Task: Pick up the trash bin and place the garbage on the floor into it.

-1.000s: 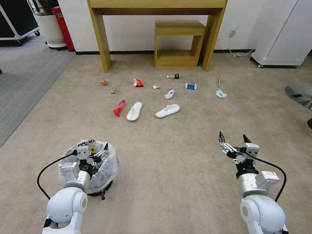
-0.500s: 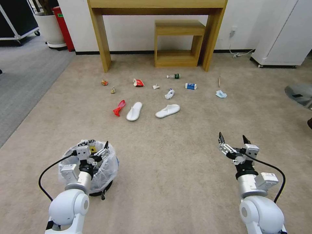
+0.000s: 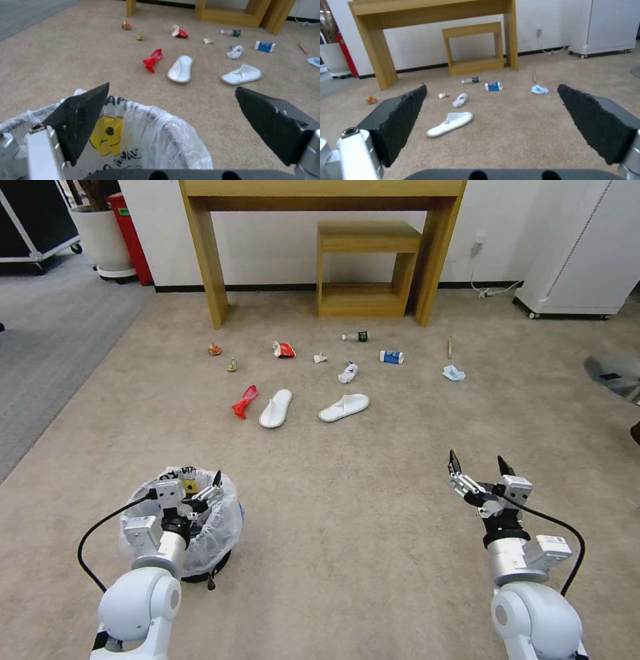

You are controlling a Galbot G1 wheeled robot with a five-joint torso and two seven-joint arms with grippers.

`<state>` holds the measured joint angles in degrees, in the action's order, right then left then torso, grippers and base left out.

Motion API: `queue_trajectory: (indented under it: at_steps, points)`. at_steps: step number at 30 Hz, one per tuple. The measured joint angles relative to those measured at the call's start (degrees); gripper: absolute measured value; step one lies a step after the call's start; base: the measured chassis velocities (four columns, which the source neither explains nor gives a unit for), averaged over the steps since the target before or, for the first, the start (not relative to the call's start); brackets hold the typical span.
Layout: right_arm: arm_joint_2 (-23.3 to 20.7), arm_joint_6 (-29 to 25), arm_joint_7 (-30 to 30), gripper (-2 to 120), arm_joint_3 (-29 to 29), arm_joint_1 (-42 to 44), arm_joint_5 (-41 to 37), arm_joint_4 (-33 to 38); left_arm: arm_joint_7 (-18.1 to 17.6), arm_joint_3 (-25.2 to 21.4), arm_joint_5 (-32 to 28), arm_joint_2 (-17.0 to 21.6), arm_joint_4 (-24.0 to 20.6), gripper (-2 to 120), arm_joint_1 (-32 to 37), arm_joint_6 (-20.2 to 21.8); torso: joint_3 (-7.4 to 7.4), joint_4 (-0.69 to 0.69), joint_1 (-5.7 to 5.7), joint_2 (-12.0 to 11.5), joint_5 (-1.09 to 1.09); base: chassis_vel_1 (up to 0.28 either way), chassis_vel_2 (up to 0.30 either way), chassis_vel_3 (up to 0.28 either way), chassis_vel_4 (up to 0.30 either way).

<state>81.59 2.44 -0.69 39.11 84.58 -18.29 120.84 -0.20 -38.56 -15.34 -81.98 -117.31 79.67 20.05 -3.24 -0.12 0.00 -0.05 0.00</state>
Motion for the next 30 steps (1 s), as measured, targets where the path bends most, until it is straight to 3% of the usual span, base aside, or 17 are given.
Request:
queue_trajectory:
  at_steps: [22,30]
  points:
    - [0.3,-0.1,0.6,100,0.3,-0.5,1.6,-0.8,0.0,-0.2,0.2,-0.3,1.1,100,-0.6,0.0,0.00,0.00,0.00,0.0,0.00,0.000,0.000,0.000,0.000]
    - [0.5,-0.5,1.0,100,0.2,-0.6,1.9,-1.2,0.0,-0.2,0.3,-0.4,1.3,100,-0.5,-0.1,0.00,0.00,0.00,0.0,0.00,0.099,0.100,-0.092,-0.087]
